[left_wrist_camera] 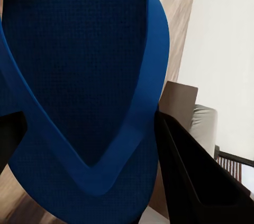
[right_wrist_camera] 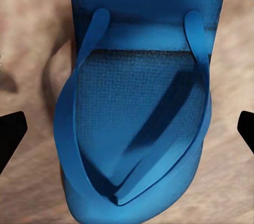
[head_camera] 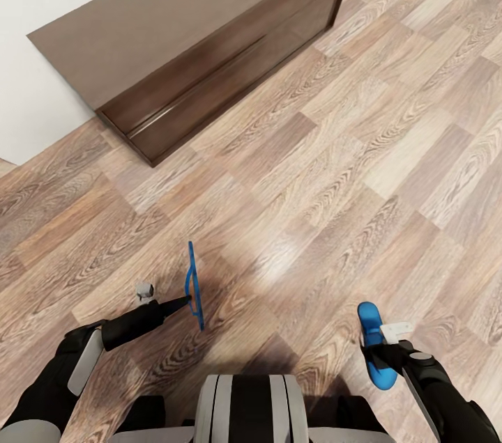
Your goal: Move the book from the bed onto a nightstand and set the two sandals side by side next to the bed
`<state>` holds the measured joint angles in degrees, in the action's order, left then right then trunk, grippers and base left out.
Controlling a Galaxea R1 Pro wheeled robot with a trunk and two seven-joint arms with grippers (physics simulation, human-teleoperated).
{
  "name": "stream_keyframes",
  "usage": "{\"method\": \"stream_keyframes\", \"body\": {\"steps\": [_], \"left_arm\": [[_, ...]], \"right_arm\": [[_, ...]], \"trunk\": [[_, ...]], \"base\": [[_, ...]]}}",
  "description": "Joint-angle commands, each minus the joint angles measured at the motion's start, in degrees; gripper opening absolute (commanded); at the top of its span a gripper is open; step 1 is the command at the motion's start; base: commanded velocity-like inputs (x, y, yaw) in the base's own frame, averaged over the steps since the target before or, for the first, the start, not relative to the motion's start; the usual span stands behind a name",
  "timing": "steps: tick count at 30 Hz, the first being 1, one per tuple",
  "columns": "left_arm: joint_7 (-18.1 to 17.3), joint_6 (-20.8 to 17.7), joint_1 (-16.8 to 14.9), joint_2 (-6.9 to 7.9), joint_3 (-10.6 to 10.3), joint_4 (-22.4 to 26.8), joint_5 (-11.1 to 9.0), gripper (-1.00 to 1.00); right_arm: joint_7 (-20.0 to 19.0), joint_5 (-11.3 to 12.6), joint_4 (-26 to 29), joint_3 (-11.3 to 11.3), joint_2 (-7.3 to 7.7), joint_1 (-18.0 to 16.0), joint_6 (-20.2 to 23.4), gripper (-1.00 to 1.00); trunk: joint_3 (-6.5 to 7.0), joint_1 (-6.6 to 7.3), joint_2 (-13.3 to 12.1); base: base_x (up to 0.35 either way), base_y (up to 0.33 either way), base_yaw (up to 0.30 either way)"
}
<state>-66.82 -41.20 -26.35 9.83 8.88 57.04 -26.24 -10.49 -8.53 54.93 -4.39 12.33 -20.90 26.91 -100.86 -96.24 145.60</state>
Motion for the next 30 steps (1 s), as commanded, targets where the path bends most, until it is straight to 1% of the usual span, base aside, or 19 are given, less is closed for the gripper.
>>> {"method": "stream_keyframes", "body": {"steps": [1,8,15,23,24,30], "left_arm": [[-0.15,-0.29,-0.01,0.01,0.00,0.00,-0.11,-1.00],[-0.15,-0.29,-0.01,0.01,0.00,0.00,-0.13,-1.00],[-0.15,-0.29,-0.01,0.01,0.00,0.00,-0.13,-1.00],[-0.13,-0.29,-0.01,0.01,0.00,0.00,-0.13,-1.00],[-0.14,-0.29,-0.01,0.01,0.00,0.00,-0.13,-1.00],[-0.15,-0.29,-0.01,0.01,0.03,0.00,-0.13,-1.00]], "right_arm": [[-0.50,-0.61,0.09,-0.15,-0.02,-0.01,0.25,1.00],[-0.50,-0.61,0.09,-0.23,0.03,-0.01,0.25,1.00],[-0.53,-0.61,0.09,-0.33,0.15,-0.01,0.25,1.00],[-0.50,-0.61,0.09,-0.35,0.26,0.00,0.26,1.00],[-0.50,-0.61,0.09,-0.35,0.25,-0.01,0.27,-1.00],[-0.50,-0.61,0.09,-0.38,0.30,-0.02,0.32,-1.00]], "trunk": [[-0.03,0.01,0.01],[-0.03,0.01,0.01],[-1.58,-0.17,0.10],[-1.58,-0.17,0.10],[-1.58,-0.17,0.10],[-1.58,-0.17,0.10]], "base": [[0.000,0.000,0.000],[0.000,0.000,0.000],[0.000,0.000,0.000],[0.000,0.000,0.000],[0.000,0.000,0.000],[0.000,0.000,0.000]]}}
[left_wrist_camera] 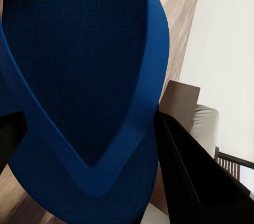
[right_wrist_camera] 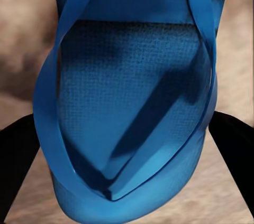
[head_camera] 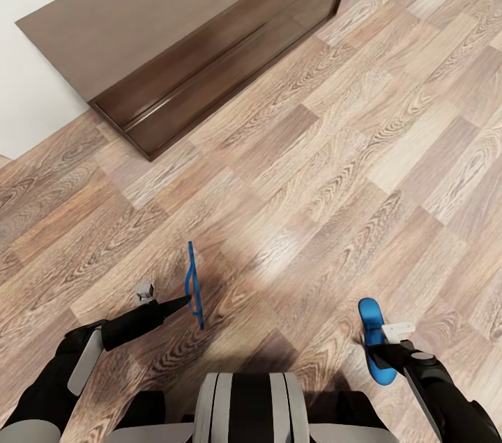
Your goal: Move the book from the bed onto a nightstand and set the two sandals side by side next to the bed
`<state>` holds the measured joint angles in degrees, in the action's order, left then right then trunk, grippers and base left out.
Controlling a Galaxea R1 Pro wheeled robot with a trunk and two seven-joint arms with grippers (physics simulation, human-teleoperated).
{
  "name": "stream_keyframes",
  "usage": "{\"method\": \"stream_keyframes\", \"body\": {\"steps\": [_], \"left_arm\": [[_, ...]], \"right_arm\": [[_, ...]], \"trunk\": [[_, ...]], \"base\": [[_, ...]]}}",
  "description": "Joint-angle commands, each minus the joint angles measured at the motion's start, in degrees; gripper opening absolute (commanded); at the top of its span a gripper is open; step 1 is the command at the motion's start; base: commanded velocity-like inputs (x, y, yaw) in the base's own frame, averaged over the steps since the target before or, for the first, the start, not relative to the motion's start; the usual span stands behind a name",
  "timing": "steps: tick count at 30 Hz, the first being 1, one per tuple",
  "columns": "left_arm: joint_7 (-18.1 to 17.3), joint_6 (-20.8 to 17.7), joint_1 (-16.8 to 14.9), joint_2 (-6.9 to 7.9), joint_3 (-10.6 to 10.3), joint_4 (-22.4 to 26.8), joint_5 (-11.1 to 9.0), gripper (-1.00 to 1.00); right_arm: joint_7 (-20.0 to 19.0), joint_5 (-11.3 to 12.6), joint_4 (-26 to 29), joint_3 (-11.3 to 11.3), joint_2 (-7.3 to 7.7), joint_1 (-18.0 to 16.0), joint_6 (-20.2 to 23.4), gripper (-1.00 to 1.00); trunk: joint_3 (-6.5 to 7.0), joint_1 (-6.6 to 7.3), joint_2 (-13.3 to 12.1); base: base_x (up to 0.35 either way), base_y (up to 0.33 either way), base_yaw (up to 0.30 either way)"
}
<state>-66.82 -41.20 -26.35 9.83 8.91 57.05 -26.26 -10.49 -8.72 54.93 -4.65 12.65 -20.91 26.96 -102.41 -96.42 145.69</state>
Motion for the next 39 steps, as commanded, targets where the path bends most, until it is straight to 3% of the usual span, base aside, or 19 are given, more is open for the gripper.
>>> {"method": "stream_keyframes", "body": {"steps": [1,20,33,39], "left_arm": [[-0.15,-0.29,-0.02,0.01,0.02,-0.01,-0.10,-1.00],[-0.11,-0.29,-0.02,0.10,0.06,-0.01,-0.11,-1.00],[-0.15,-0.35,-0.02,0.10,0.06,-0.01,-0.10,-1.00],[-0.15,-0.34,-0.02,0.10,0.06,-0.01,-0.10,-1.00]], "right_arm": [[-0.49,-0.42,0.09,-0.13,-0.01,0.00,0.27,-1.00],[-0.49,-0.42,0.09,-0.16,0.00,0.00,0.25,-1.00],[-0.49,-0.42,0.09,-0.17,0.00,0.01,0.28,-1.00],[-0.49,-0.42,0.09,-0.17,0.00,0.00,0.28,-1.00]], "trunk": [[-0.03,0.01,0.01],[0.86,0.11,-0.04],[3.74,0.44,-0.22],[3.96,0.47,-0.23]], "base": [[0.000,0.000,0.000],[0.000,0.000,0.000],[0.000,0.000,0.000],[0.000,0.000,0.000]]}}
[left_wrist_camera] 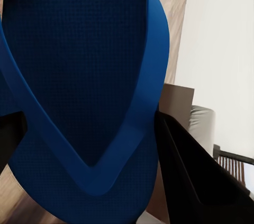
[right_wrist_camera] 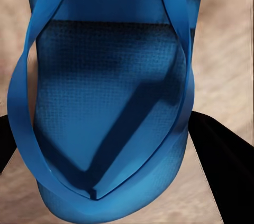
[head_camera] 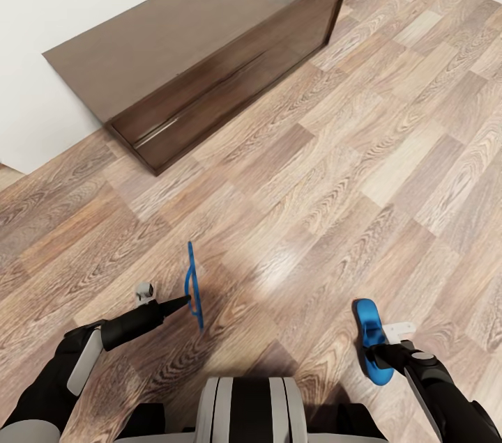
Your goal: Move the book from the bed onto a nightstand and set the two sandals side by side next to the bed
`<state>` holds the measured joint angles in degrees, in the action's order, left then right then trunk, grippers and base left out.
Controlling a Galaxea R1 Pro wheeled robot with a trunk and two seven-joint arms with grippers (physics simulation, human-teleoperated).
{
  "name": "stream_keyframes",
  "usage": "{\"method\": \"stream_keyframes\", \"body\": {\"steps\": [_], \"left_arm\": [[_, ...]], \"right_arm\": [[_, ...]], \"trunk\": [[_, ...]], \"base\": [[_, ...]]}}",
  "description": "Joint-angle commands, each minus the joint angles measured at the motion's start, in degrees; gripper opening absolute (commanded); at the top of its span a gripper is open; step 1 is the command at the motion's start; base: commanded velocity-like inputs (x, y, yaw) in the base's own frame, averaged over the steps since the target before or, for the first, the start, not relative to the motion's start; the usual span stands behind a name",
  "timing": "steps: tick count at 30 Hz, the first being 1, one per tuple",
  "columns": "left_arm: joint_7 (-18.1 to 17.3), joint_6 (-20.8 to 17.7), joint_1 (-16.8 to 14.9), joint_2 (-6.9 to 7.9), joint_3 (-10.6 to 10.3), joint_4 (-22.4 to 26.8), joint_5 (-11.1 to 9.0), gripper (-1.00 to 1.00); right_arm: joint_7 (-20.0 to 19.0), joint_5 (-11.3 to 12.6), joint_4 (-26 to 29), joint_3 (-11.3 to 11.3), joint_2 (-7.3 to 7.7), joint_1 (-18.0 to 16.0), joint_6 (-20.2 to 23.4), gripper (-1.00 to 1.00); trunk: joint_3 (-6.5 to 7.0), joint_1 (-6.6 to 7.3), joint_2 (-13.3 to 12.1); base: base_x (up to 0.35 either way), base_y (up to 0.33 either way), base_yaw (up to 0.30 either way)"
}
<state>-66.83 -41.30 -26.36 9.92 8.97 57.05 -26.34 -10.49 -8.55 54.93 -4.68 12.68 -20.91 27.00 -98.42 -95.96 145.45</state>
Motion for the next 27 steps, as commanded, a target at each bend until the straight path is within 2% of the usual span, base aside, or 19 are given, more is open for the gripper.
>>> {"method": "stream_keyframes", "body": {"steps": [1,27], "left_arm": [[-0.14,-0.24,-0.01,0.01,0.00,-0.01,-0.03,-1.00],[-0.06,-0.25,-0.01,-0.08,-0.09,-0.01,-0.03,-1.00]], "right_arm": [[-0.49,-0.59,0.09,-0.13,-0.02,0.00,0.25,-1.00],[-0.48,-0.68,0.09,0.11,-0.29,0.00,-0.19,-1.00]], "trunk": [[0.20,0.03,0.00],[5.96,0.70,-0.35]], "base": [[0.000,0.000,0.000],[0.000,0.000,0.000]]}}
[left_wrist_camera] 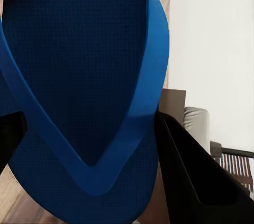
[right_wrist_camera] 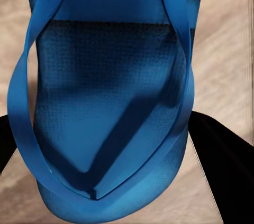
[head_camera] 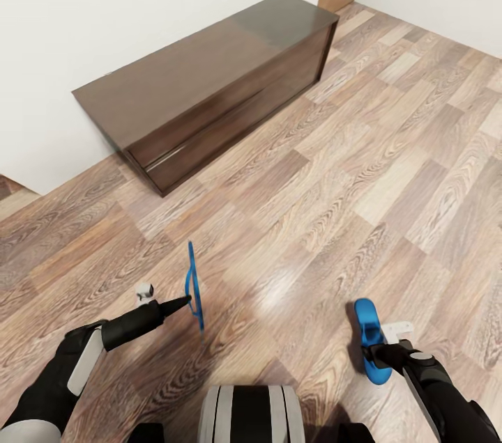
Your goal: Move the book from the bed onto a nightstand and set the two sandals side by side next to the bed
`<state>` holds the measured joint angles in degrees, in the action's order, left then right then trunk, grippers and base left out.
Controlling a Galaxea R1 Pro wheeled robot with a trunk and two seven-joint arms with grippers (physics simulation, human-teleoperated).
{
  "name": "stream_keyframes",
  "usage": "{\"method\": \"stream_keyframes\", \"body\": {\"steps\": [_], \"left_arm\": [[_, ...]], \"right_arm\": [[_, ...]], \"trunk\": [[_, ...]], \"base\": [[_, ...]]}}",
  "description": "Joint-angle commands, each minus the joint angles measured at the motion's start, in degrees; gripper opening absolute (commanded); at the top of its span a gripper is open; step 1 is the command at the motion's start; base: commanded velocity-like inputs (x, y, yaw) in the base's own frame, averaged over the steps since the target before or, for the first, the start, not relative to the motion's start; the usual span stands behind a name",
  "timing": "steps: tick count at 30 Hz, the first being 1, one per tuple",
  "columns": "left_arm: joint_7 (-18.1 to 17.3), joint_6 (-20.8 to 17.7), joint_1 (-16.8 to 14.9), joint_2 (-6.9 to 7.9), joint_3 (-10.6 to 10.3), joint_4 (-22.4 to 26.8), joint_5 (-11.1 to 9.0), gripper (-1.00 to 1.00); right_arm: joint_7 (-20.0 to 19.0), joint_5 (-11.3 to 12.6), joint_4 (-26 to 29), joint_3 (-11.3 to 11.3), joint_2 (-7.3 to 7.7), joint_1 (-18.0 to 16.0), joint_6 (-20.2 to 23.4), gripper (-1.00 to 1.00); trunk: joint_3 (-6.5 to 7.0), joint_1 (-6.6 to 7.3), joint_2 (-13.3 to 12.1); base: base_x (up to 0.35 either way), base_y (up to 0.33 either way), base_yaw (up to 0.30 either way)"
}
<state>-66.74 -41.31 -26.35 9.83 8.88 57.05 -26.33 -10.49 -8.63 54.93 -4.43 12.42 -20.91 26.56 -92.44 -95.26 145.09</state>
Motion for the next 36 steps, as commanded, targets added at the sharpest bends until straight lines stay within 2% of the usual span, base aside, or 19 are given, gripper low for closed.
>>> {"method": "stream_keyframes", "body": {"steps": [1,16,25,28,32,34,36], "left_arm": [[-0.14,-0.25,-0.01,0.01,-0.01,-0.01,-0.04,-1.00],[-0.07,-0.24,-0.01,0.00,-0.01,-0.18,-0.12,-1.00],[0.16,-0.16,-0.01,-0.07,-0.09,-2.40,-0.04,-1.00],[0.26,1.05,-0.01,-0.03,-0.03,-6.03,0.02,-1.00],[0.31,5.96,-0.01,0.40,0.03,-12.17,0.13,-1.00],[0.35,8.71,-0.01,1.27,0.06,-16.25,1.07,-1.00],[0.44,11.90,-0.01,1.98,0.07,-20.32,3.23,-1.00]], "right_arm": [[-0.50,-0.59,0.11,-0.14,-0.02,-0.01,0.25,-1.00],[-0.50,-0.59,0.62,-0.23,-0.02,0.02,0.32,-1.00],[-0.42,-0.59,0.62,-0.20,-0.02,0.00,0.24,-1.00],[-0.41,-0.55,0.57,-0.27,-0.02,0.00,0.24,-1.00],[-0.47,-0.47,0.52,-0.44,-0.02,0.02,0.38,-1.00],[-0.49,-0.44,0.50,-0.47,-0.02,0.01,0.49,-1.00],[-0.50,-0.40,0.46,-0.50,-0.01,0.00,0.57,-1.00]], "trunk": [[0.20,0.03,0.00],[3.52,0.42,-0.20],[5.51,0.65,-0.32],[6.18,0.73,-0.36],[7.07,0.83,-0.42],[7.51,0.88,-0.45],[7.95,0.93,-0.47]], "base": [[0.000,0.000,0.000],[0.000,0.000,0.000],[0.000,0.000,0.000],[0.000,0.000,0.000],[0.000,0.000,0.000],[0.000,0.000,0.000],[0.000,0.000,0.000]]}}
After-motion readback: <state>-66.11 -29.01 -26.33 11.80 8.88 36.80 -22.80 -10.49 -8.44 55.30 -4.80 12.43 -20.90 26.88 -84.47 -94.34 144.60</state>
